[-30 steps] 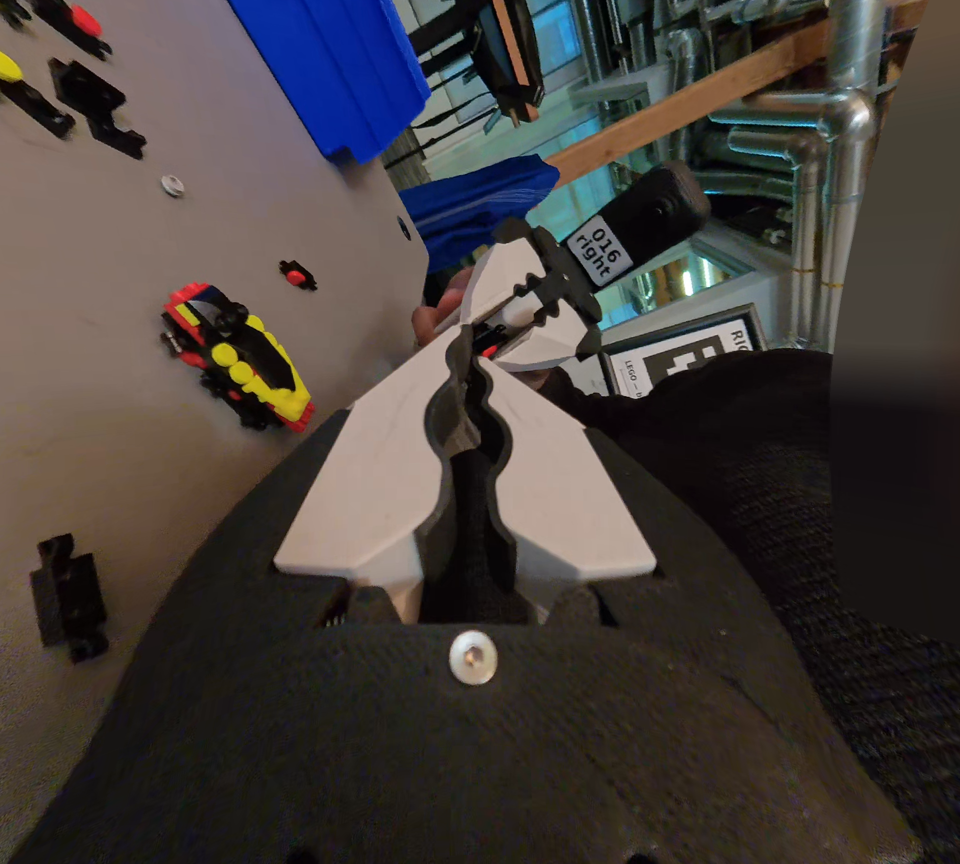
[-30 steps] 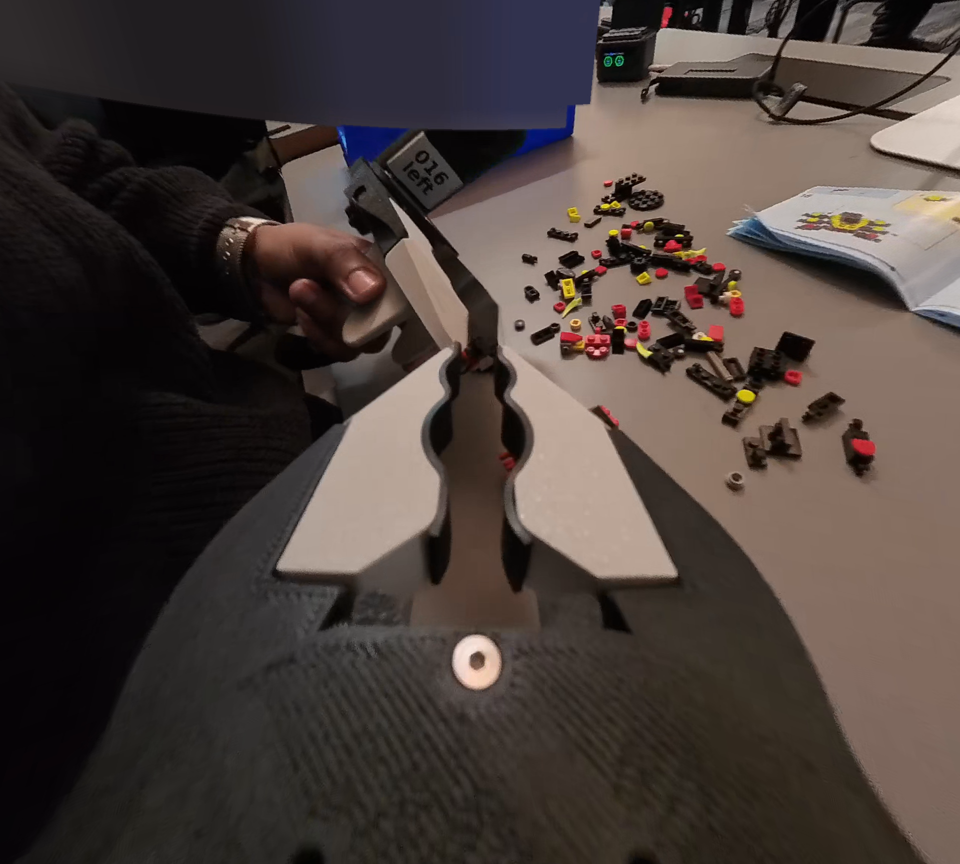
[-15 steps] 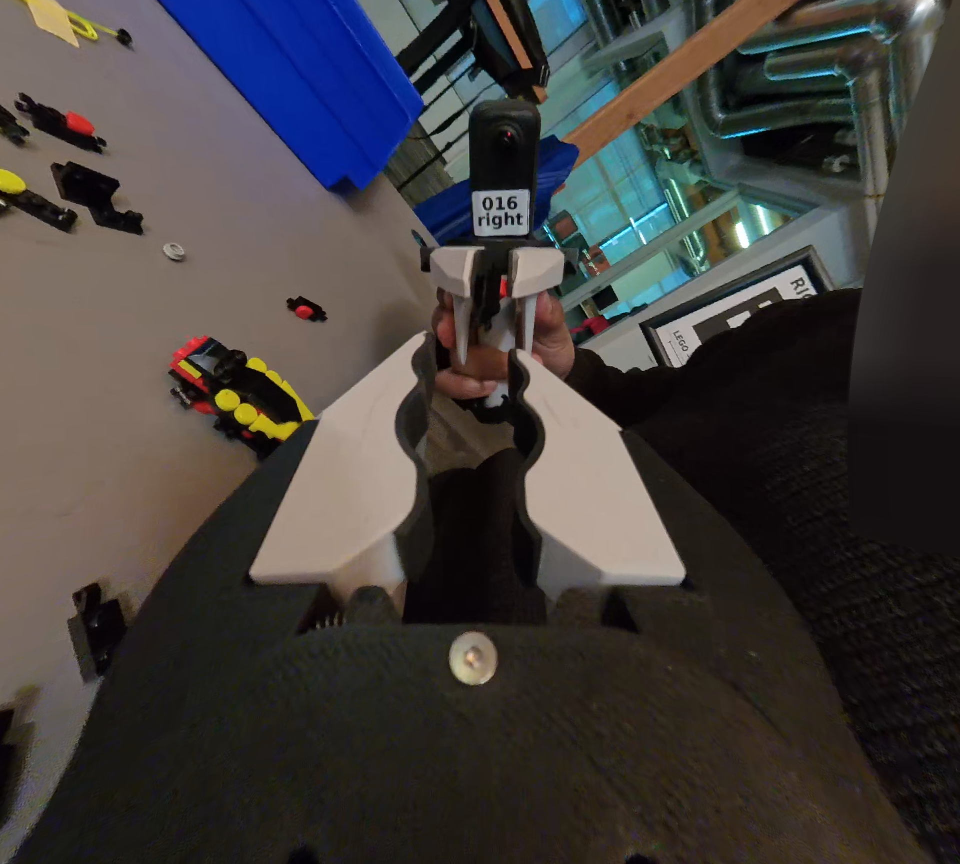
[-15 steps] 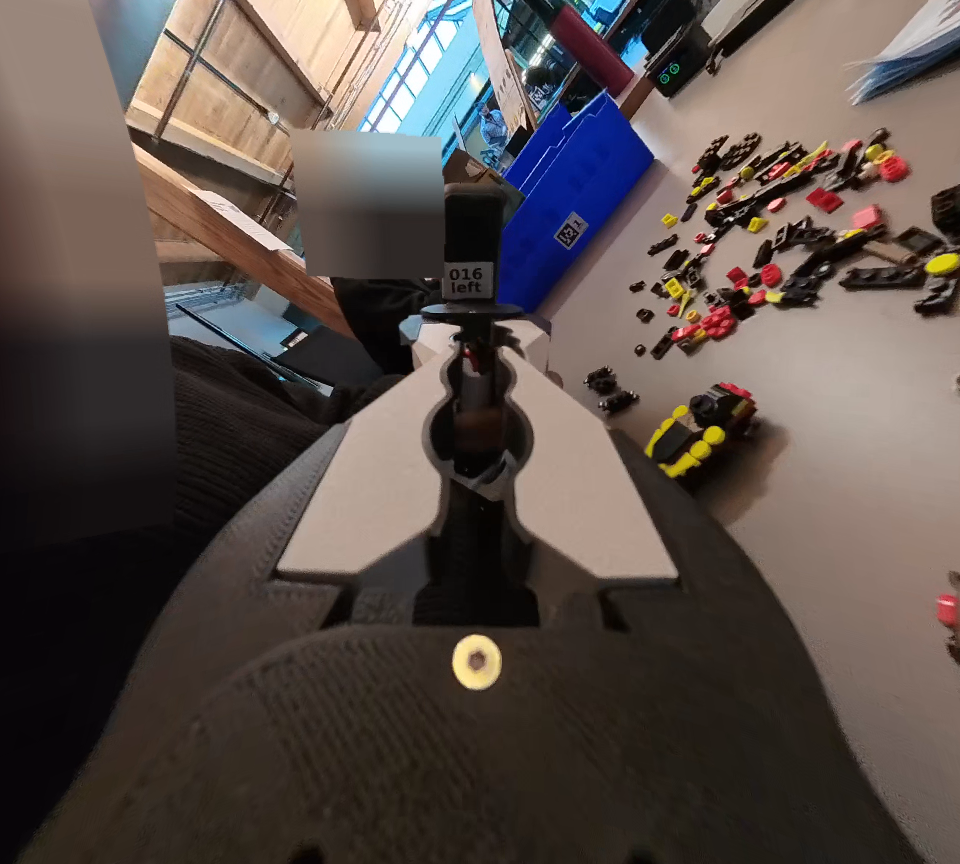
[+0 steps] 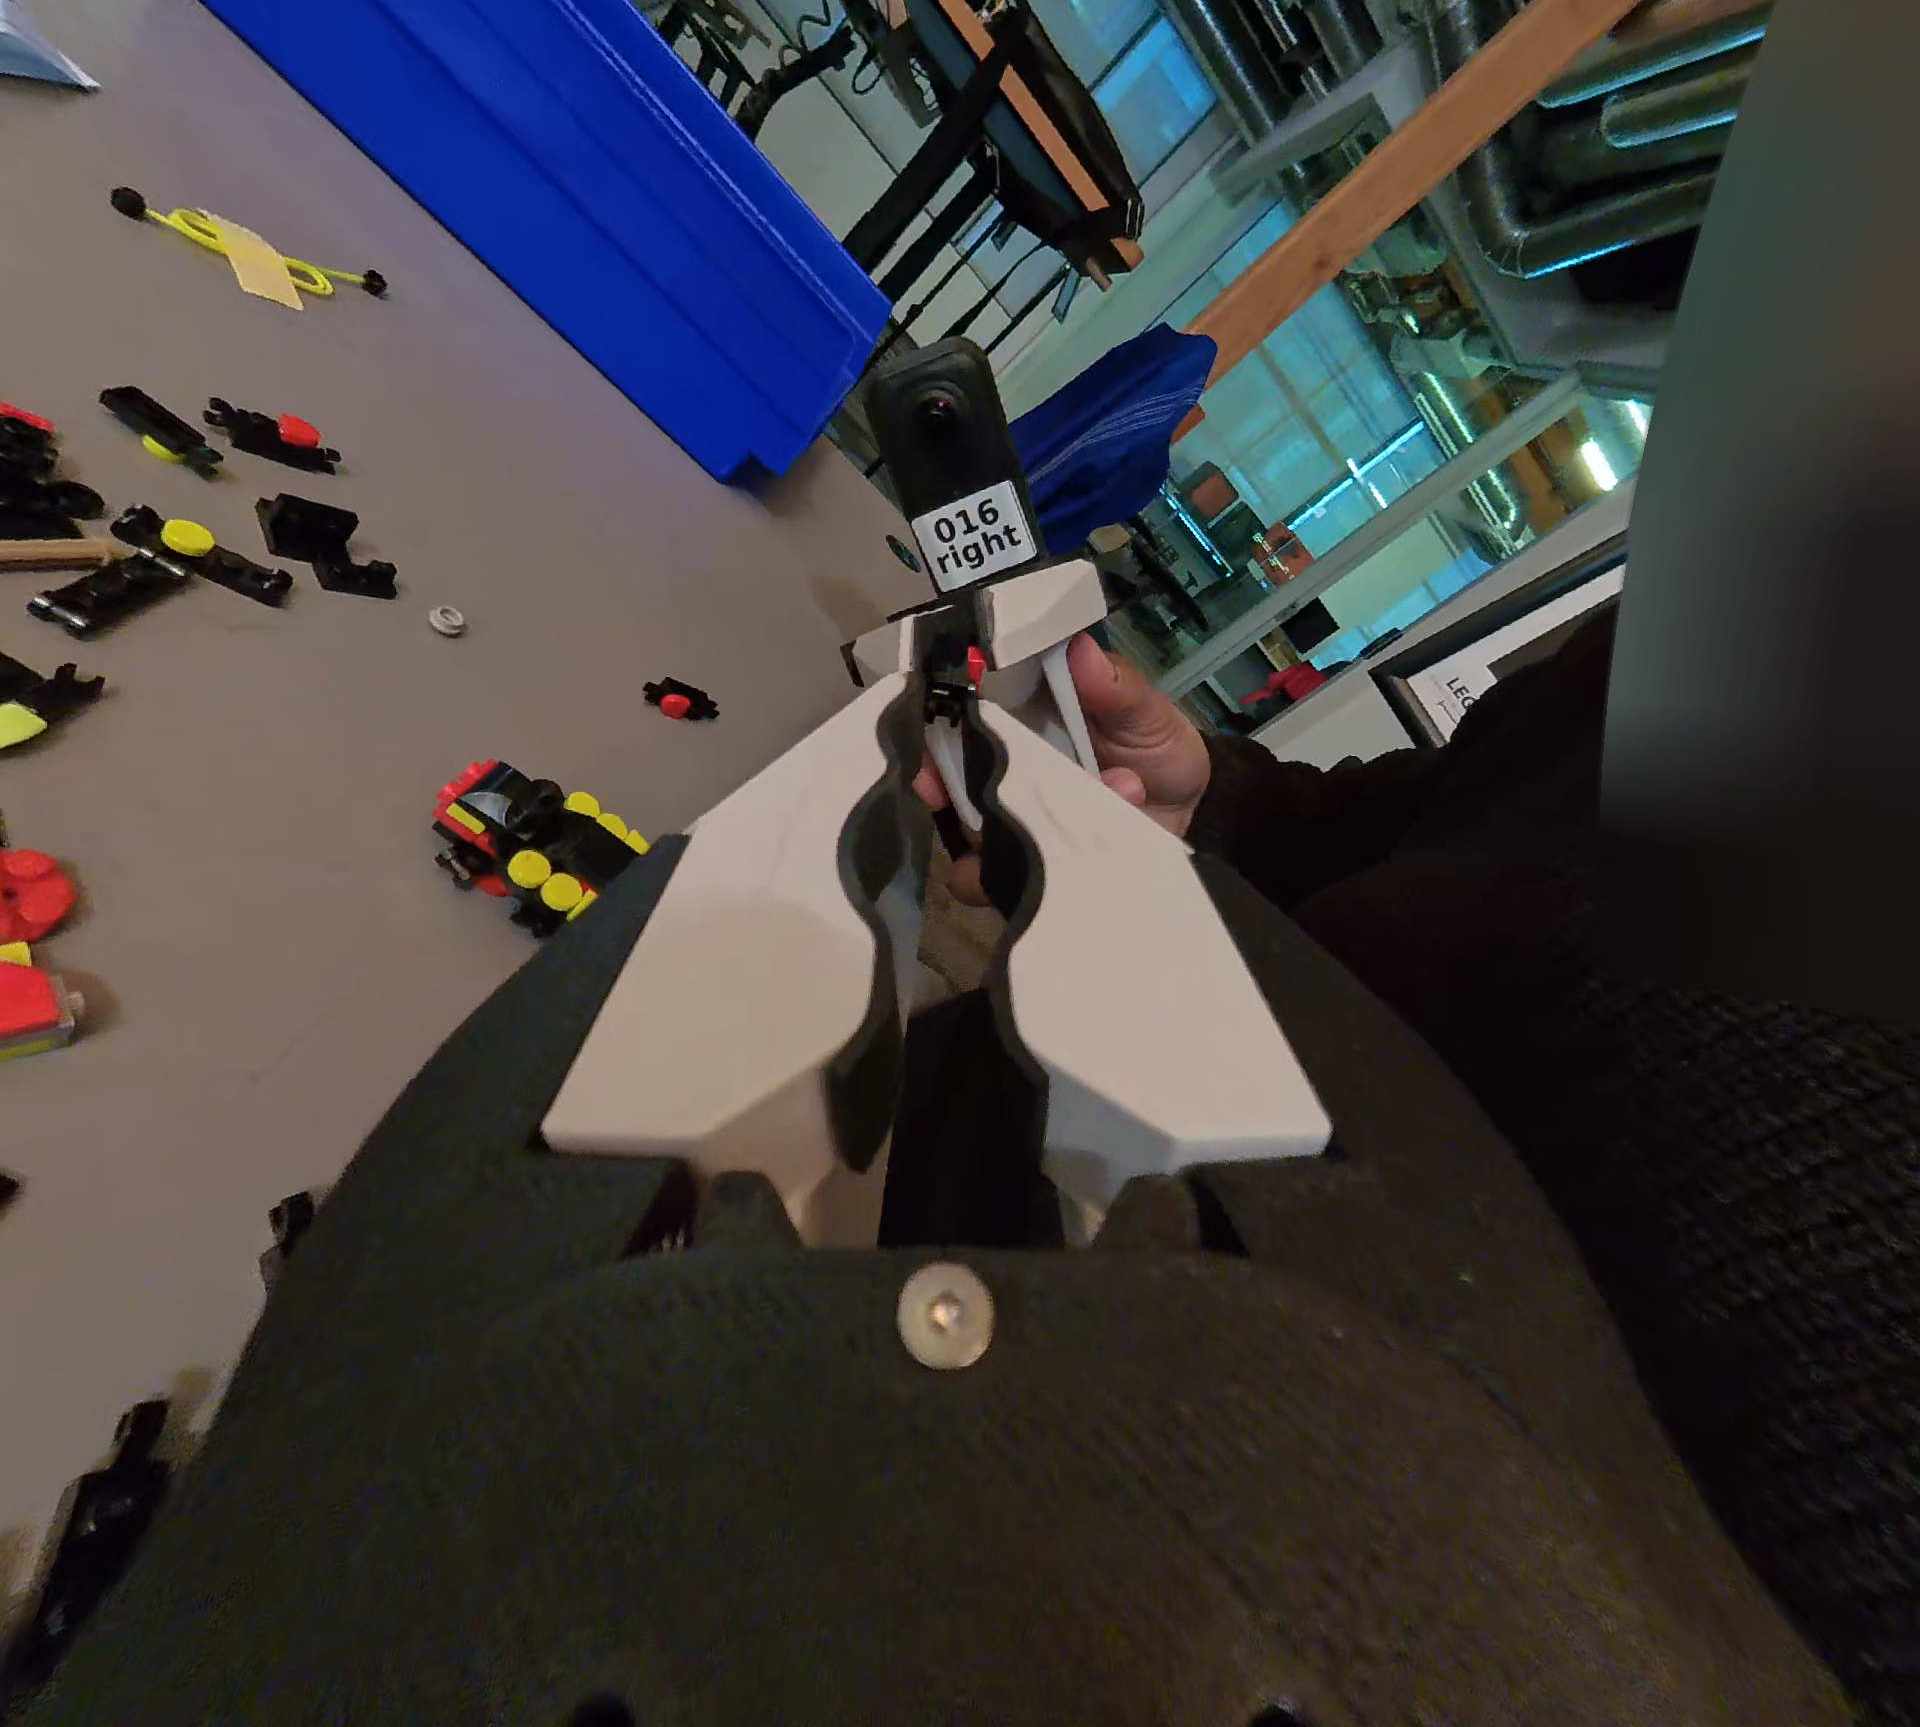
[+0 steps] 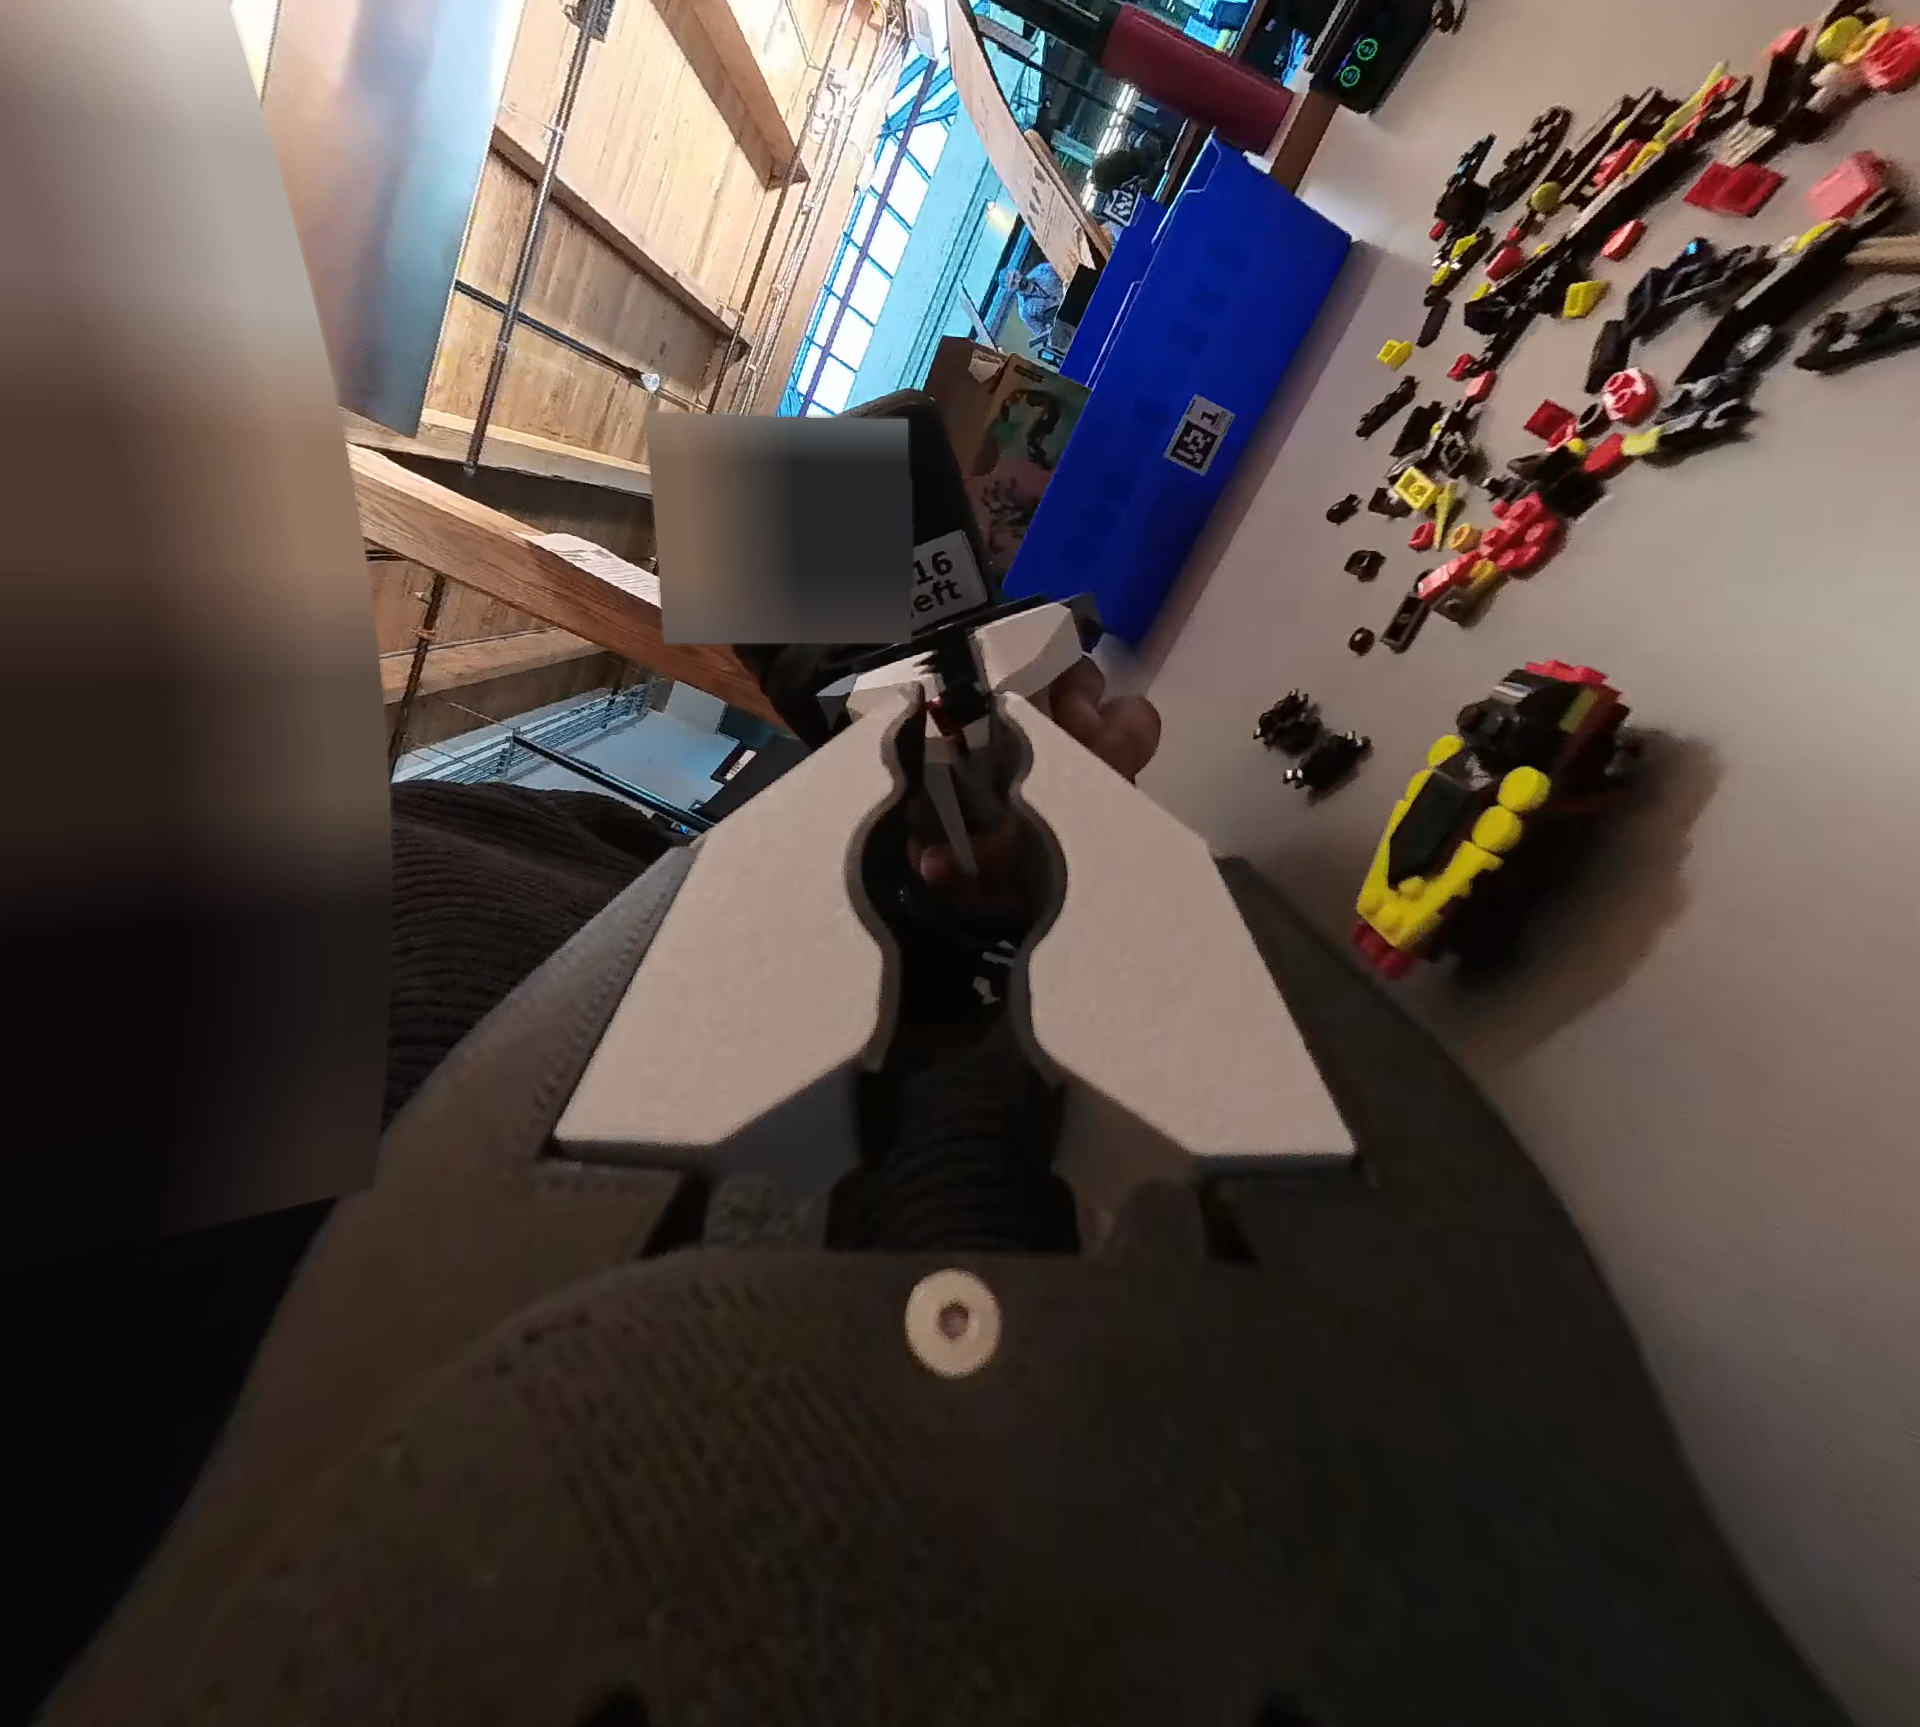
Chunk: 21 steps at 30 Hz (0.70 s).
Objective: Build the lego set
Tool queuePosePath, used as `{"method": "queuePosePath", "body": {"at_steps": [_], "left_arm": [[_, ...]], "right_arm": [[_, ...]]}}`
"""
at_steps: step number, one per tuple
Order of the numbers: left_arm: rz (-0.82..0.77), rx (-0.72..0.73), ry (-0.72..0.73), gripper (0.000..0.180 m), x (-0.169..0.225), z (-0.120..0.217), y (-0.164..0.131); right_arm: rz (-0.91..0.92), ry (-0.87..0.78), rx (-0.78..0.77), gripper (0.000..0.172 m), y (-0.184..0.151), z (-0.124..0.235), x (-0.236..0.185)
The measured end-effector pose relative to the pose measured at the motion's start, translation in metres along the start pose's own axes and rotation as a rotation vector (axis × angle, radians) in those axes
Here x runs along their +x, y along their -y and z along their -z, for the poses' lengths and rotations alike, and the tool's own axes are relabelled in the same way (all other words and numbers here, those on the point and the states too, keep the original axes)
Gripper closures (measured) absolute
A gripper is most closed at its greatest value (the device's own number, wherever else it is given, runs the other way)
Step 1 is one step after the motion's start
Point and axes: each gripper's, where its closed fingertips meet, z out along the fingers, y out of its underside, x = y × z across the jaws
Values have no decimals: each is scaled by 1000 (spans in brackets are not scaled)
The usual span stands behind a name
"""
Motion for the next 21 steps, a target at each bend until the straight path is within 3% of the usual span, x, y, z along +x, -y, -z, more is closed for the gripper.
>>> {"method": "queuePosePath", "body": {"at_steps": [6,14,17,21], "left_arm": [[11,1,-28,173,3,0,0],[75,-1,-37,177,0,1,-2],[150,-5,-40,177,-4,1,-4],[228,-34,8,178,-18,3,-11]], "right_arm": [[-65,31,4,162,-1,0,0],[18,-18,-45,163,-5,1,4],[197,-107,-69,162,3,8,8],[693,-320,-200,149,6,18,11]]}}
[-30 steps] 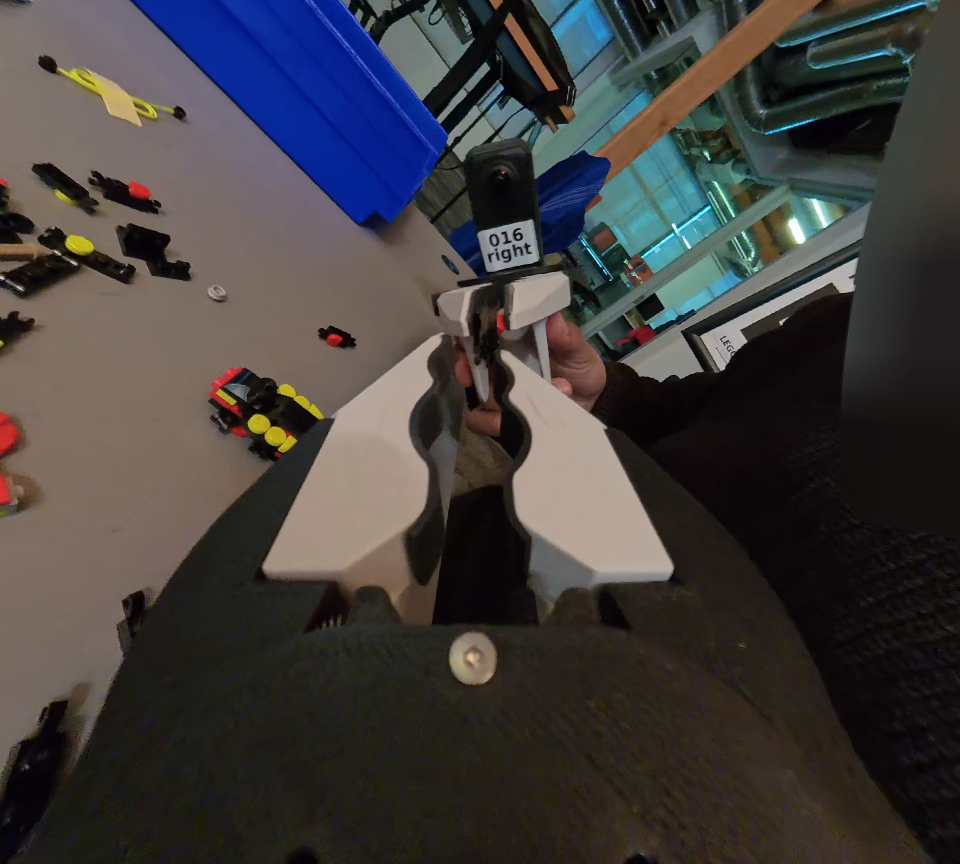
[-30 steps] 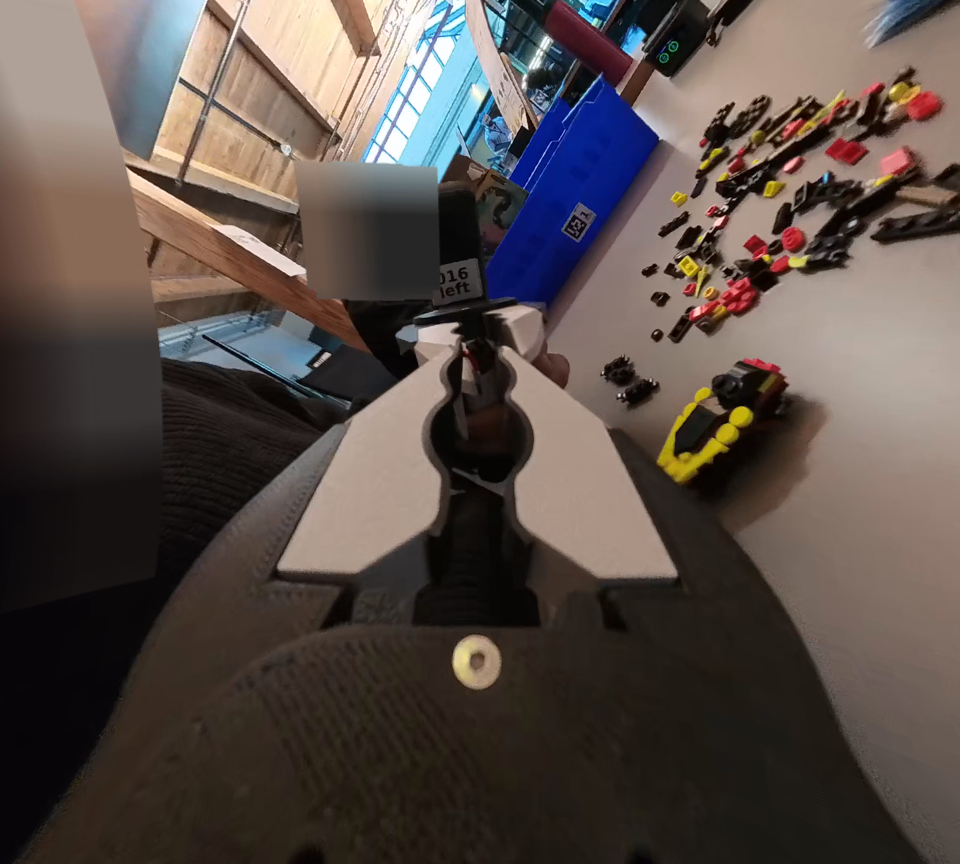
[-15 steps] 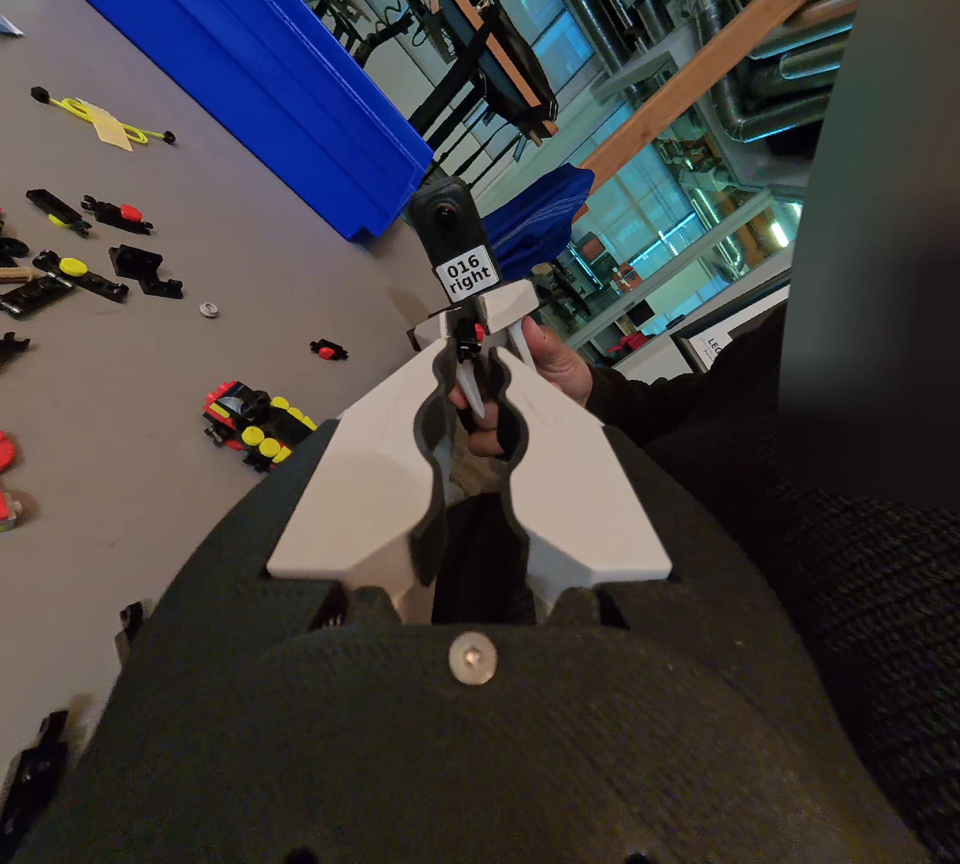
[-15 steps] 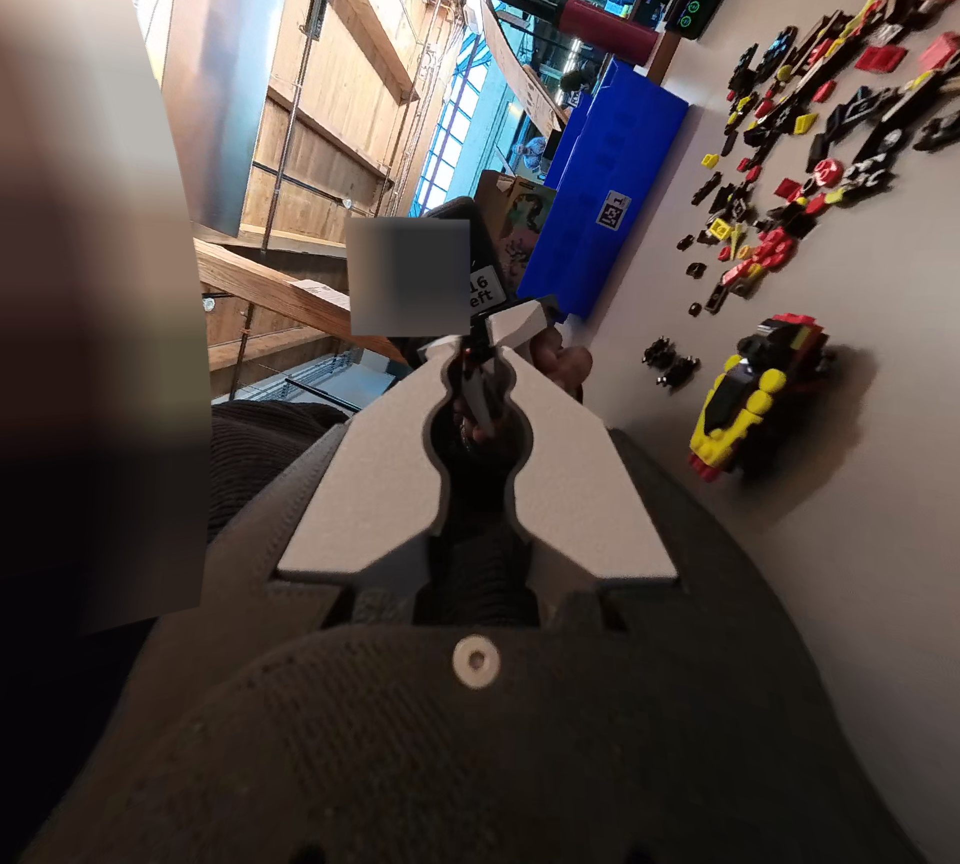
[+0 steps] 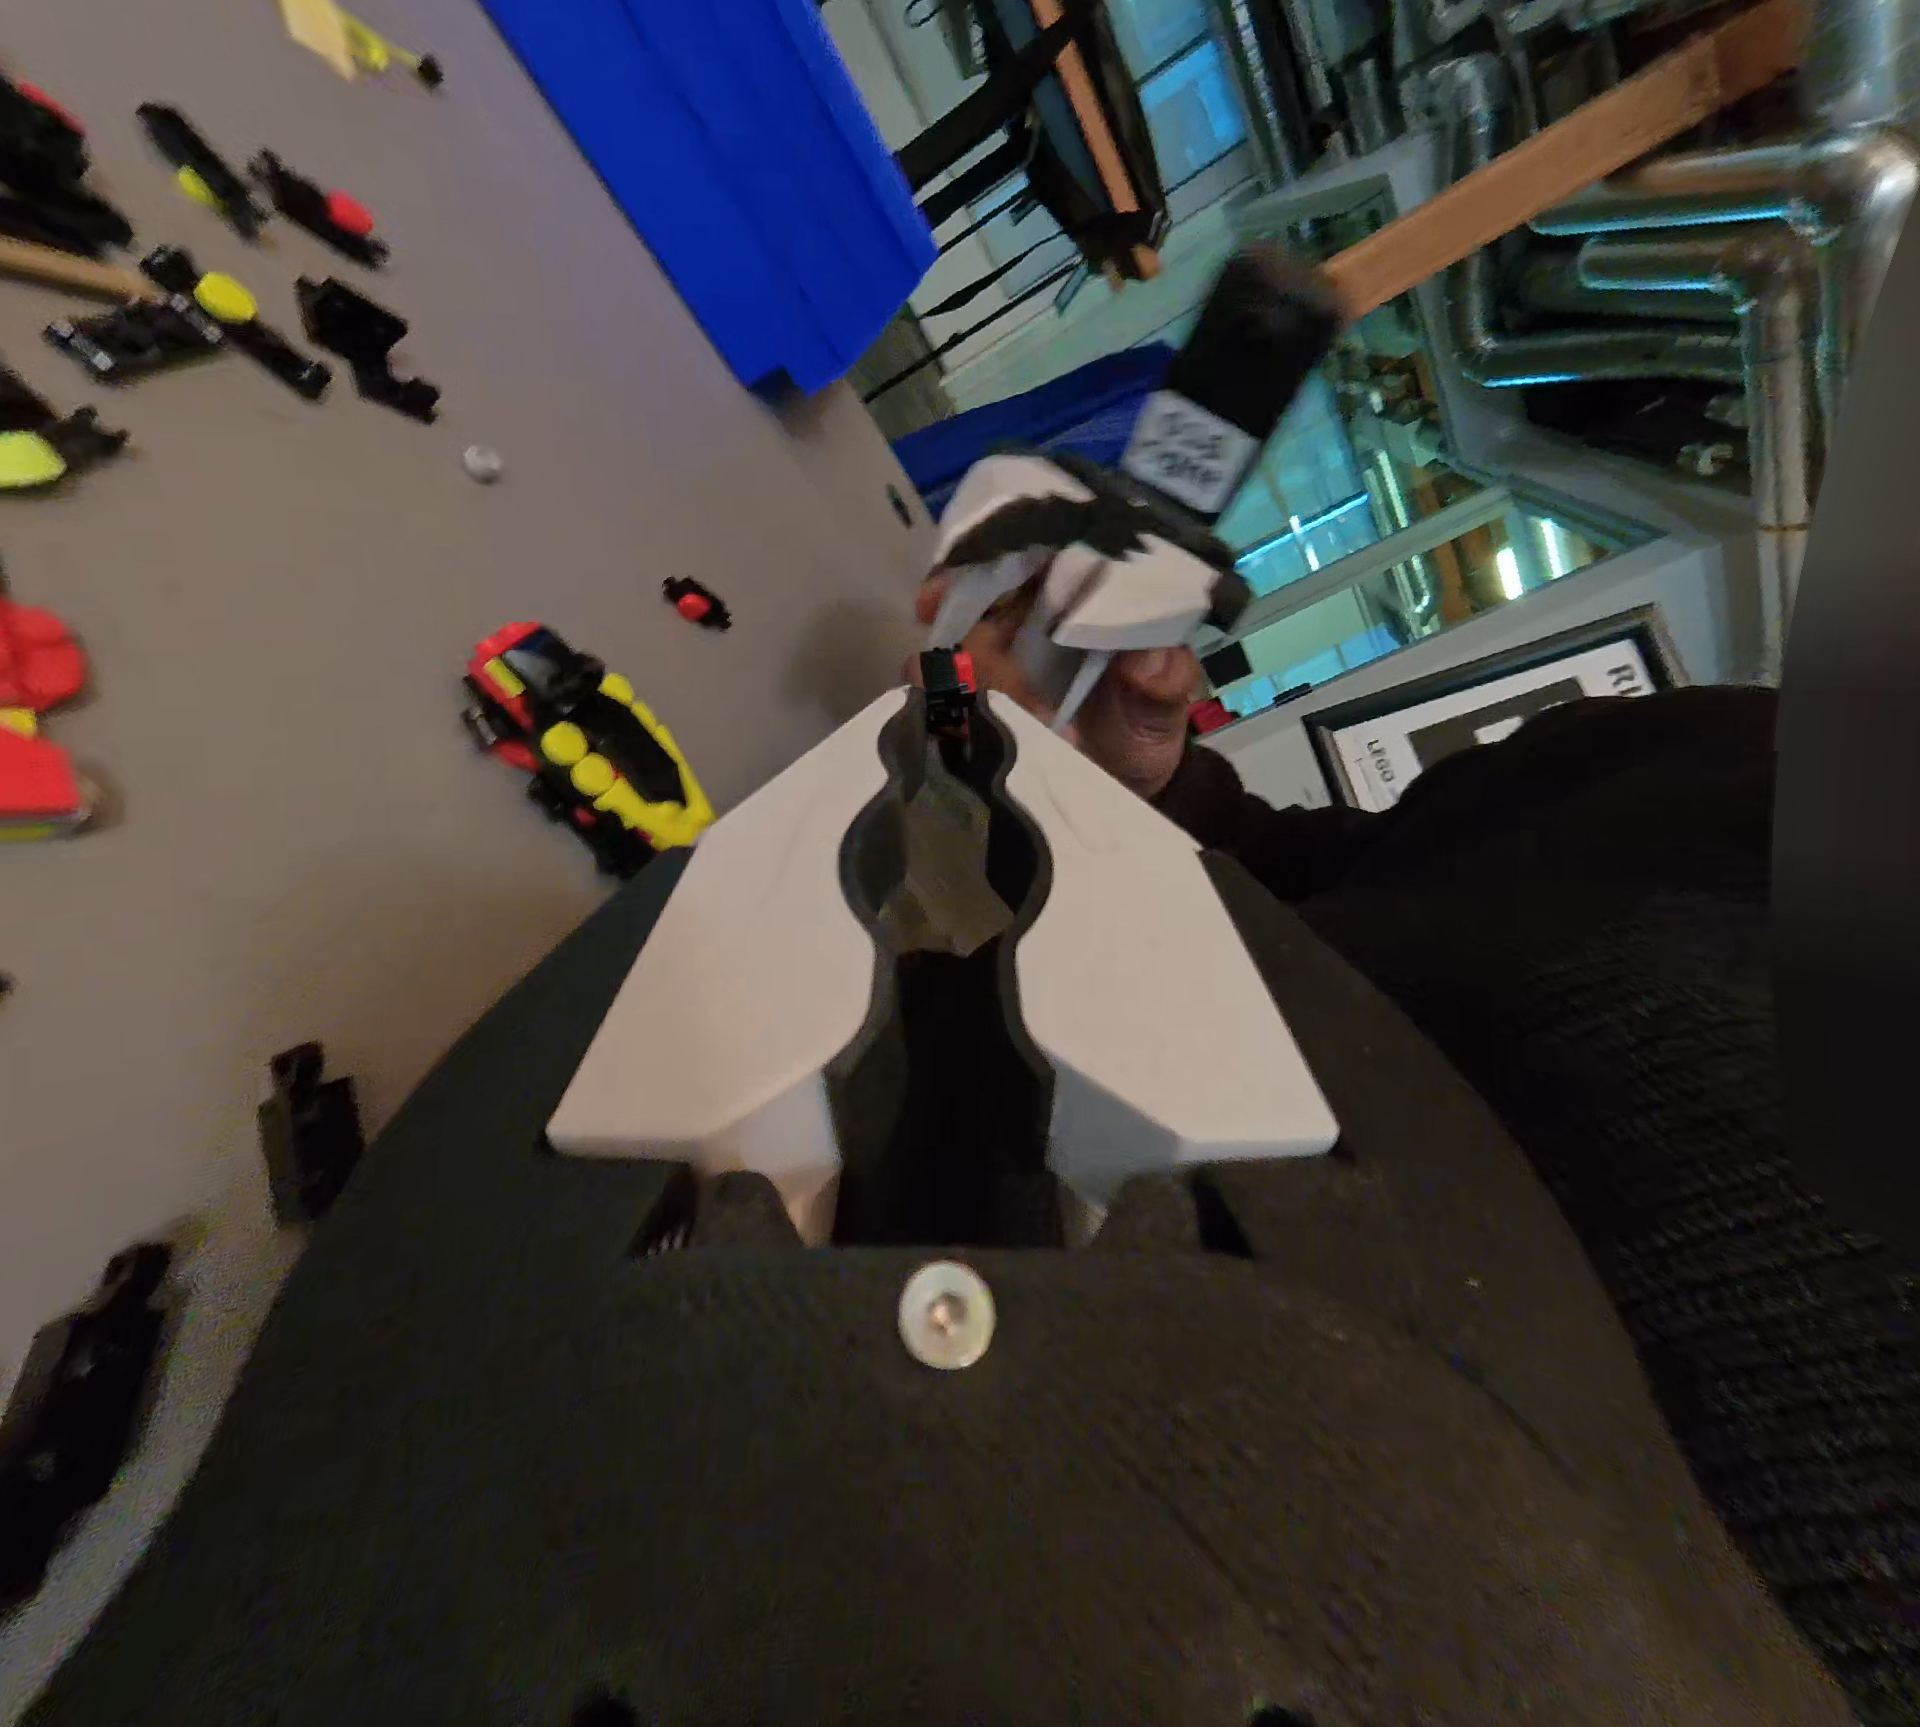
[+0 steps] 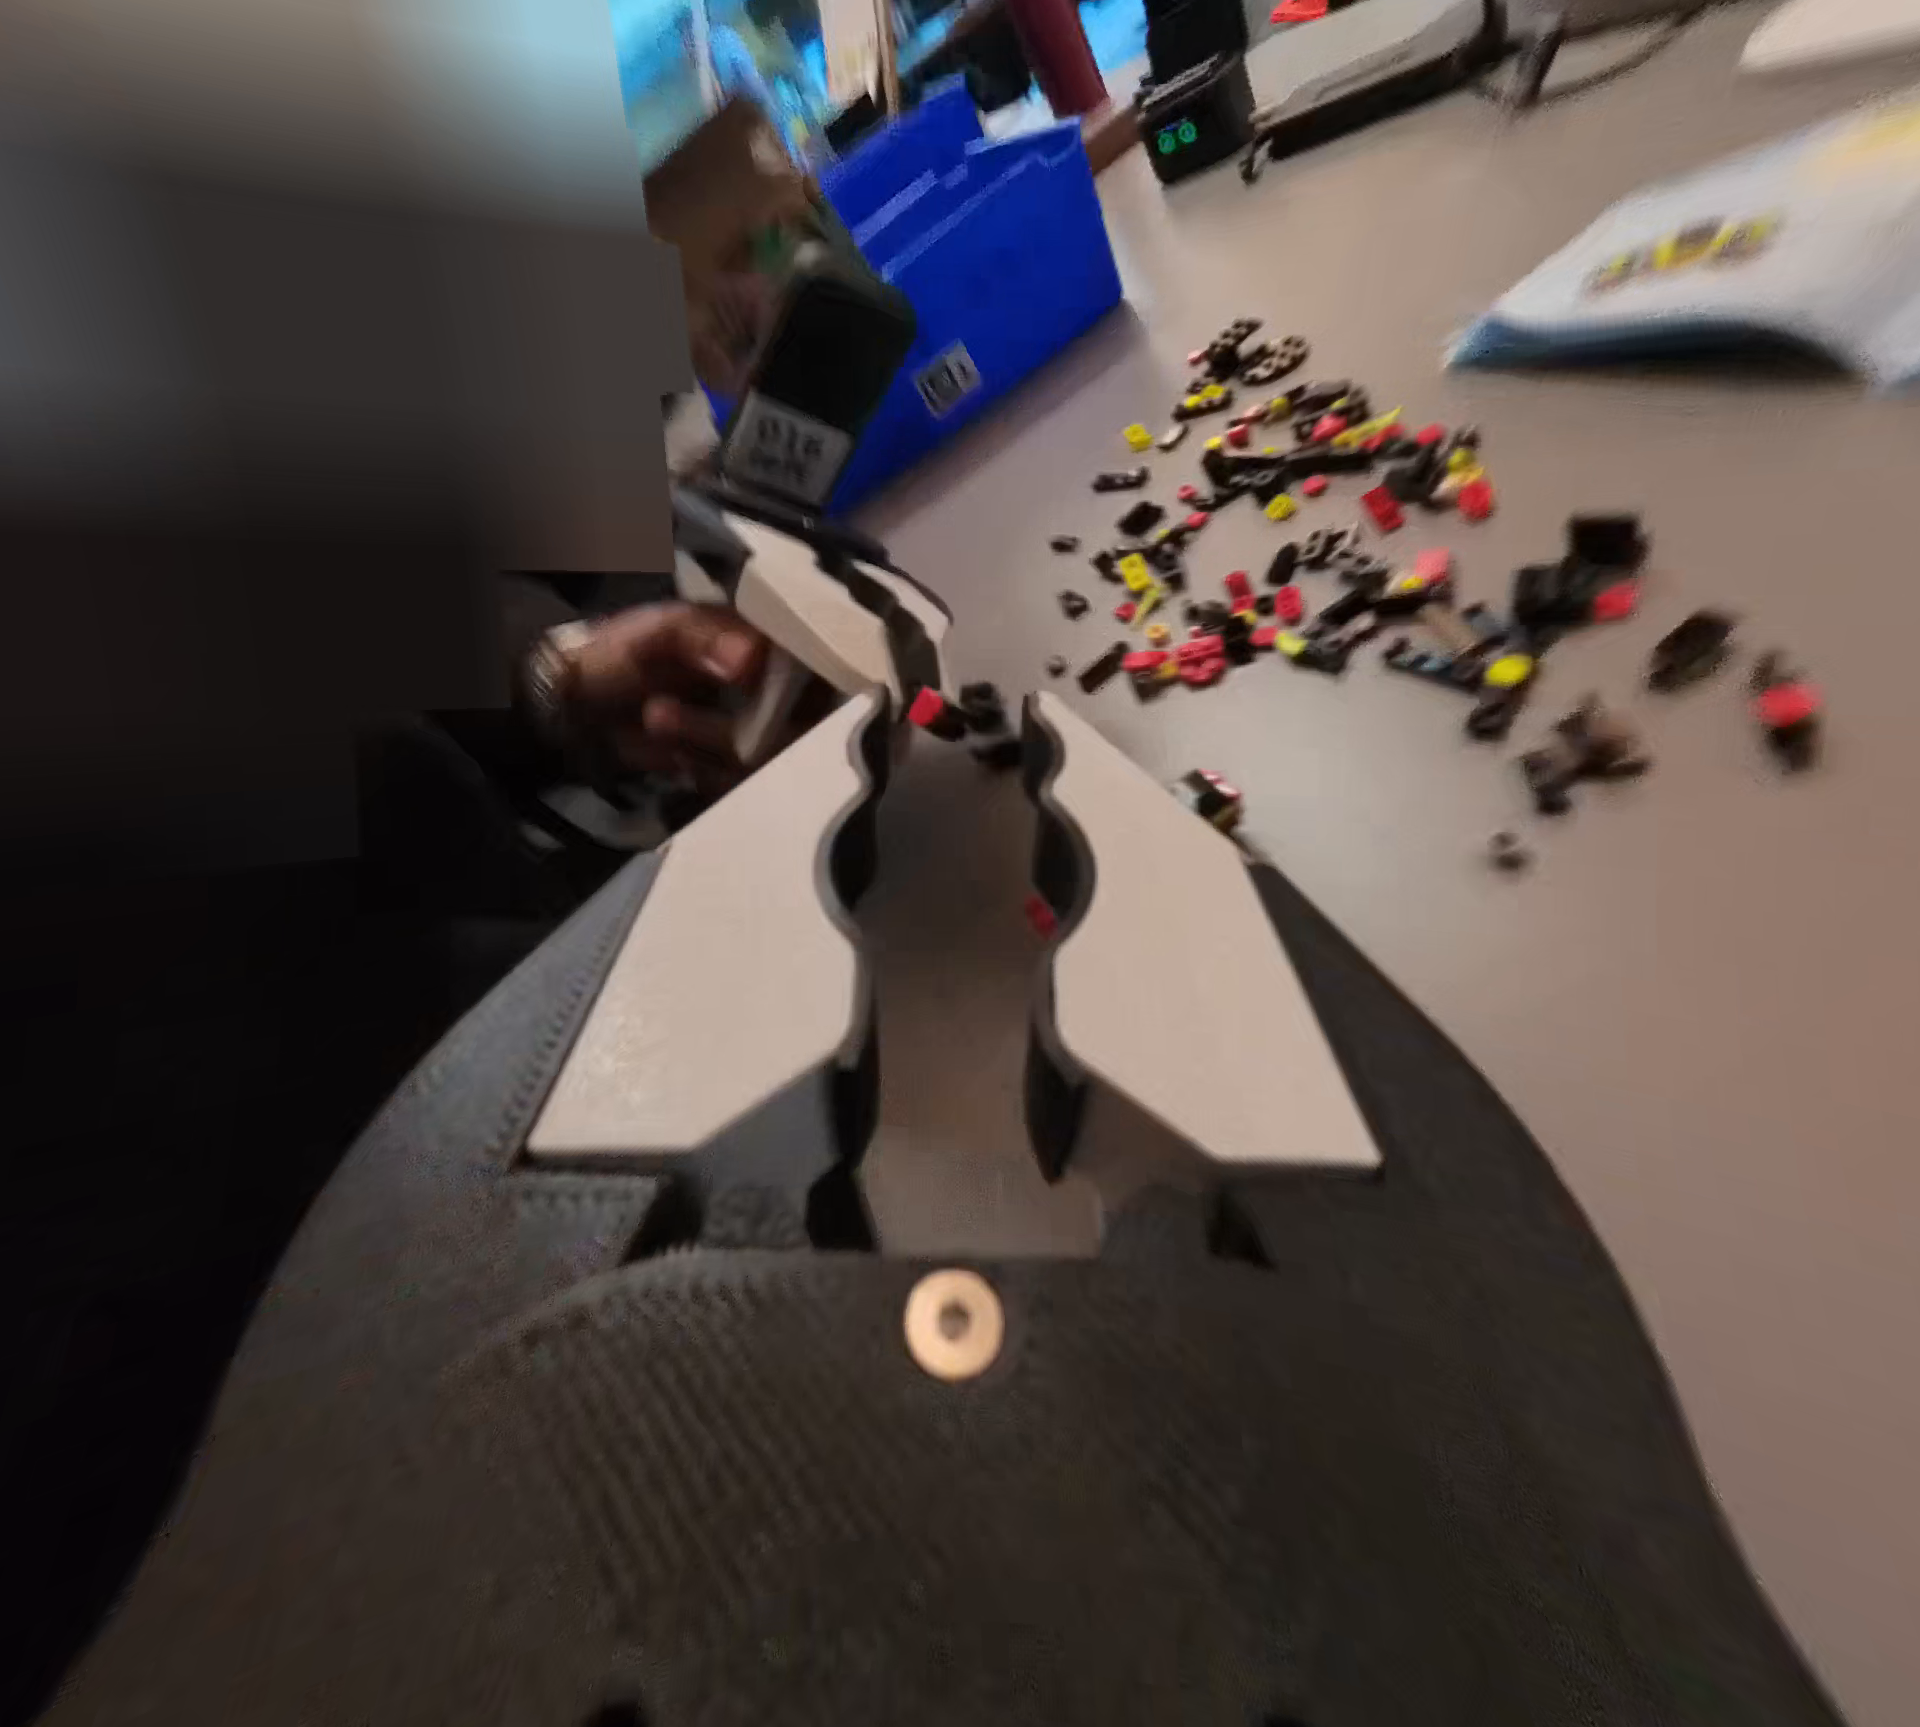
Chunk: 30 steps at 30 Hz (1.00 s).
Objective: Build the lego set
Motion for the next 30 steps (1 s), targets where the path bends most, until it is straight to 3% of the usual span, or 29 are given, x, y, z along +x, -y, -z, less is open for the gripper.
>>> {"method": "queuePosePath", "body": {"at_steps": [4,8,15,30], "left_arm": [[-12,-65,60,177,-10,-1,-10],[-141,-132,138,176,-13,-3,-19],[-254,-185,195,176,-14,-6,-26],[-118,-163,126,177,-12,-6,-26]], "right_arm": [[552,-218,-225,144,-20,-5,0],[844,-318,-348,152,-32,-11,-2],[925,-312,-408,162,-42,-15,-6],[984,-325,-412,165,-42,-15,-7]]}}
